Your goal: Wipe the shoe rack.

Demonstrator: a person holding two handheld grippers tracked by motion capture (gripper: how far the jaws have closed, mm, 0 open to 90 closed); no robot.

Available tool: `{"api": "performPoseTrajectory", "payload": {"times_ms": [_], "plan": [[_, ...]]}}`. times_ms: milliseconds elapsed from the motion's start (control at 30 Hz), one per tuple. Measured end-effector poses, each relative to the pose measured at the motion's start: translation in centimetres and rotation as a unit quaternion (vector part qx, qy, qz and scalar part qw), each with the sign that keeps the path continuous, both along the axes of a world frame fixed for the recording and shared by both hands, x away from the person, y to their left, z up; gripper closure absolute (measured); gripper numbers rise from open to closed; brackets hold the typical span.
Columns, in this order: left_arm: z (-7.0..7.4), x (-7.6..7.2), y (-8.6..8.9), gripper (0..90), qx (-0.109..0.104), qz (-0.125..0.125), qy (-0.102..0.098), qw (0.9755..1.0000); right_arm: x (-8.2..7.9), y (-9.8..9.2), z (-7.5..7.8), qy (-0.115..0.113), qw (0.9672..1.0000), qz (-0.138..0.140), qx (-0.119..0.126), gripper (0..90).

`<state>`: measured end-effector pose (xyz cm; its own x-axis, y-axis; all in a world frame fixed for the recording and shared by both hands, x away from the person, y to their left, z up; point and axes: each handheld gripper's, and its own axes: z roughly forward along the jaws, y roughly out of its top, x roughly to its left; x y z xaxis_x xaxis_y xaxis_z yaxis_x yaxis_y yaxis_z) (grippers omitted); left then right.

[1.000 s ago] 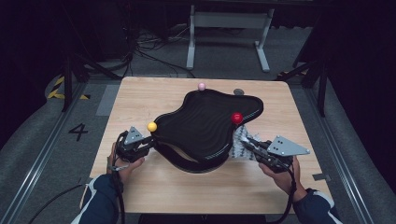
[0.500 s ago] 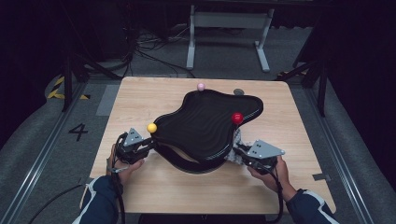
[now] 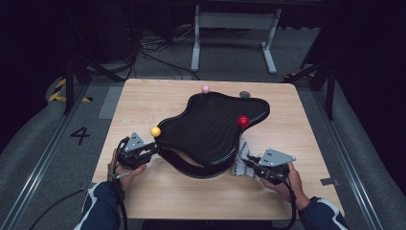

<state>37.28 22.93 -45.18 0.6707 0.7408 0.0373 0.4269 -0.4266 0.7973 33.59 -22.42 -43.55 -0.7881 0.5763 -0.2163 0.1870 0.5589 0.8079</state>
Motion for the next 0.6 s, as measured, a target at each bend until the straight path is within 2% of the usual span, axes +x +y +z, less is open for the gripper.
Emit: {"api": "performPoseTrajectory", "payload": {"times_ms": [33, 67, 100, 133, 200, 267, 367, 400, 533, 600], "plan": [[0.0, 0.0, 0.0, 75.1, -0.001, 0.001, 0.001, 1.0, -0.3, -0.2, 0.5, -0.004, 0.9998, 0.002, 0.019, 81.8], [-0.1, 0.0, -0.1, 74.4, -0.006, 0.002, 0.003, 1.0, -0.6, -0.3, 1.1, -0.019, 0.9993, 0.003, 0.031, 81.9], [-0.1, 0.0, -0.1, 73.4, -0.006, 0.002, 0.003, 1.0, -0.6, -0.3, 1.1, -0.019, 0.9993, 0.003, 0.031, 81.9], [-0.1, 0.0, -0.2, 73.4, -0.005, 0.0, 0.003, 1.0, -0.8, -0.4, 1.6, -0.029, 0.9987, 0.001, 0.04, 81.9], [-0.3, 0.2, -0.4, 68.2, -0.003, -0.002, 0.002, 1.0, -1.5, -0.5, 3.3, -0.065, 0.9952, 0.005, 0.072, 81.9], [-0.4, 0.5, -0.4, 64.1, -0.006, 0.001, 0.004, 1.0, -1.9, -0.4, 4.0, -0.077, 0.9931, 0.007, 0.088, 81.9], [-0.6, 1.0, -0.4, 62.1, -0.021, -0.002, 0.005, 0.9998, -2.1, 0.1, 4.5, -0.085, 0.9929, 0.013, 0.081, 81.9], [-0.6, 1.1, -0.4, 62.1, -0.032, -0.002, 0.006, 0.9995, -2.1, 0.4, 4.3, -0.085, 0.9931, 0.015, 0.079, 81.9], [-0.7, 1.6, -0.6, 61.7, -0.045, -0.001, 0.007, 0.999, -1.4, 1.8, 2.8, -0.071, 0.9963, 0.023, 0.043, 81.9], [-0.8, 1.7, -0.7, 61.8, -0.049, 0.0, 0.01, 0.9987, -1.0, 2.0, 2.1, -0.064, 0.9971, 0.022, 0.035, 81.9]]}}
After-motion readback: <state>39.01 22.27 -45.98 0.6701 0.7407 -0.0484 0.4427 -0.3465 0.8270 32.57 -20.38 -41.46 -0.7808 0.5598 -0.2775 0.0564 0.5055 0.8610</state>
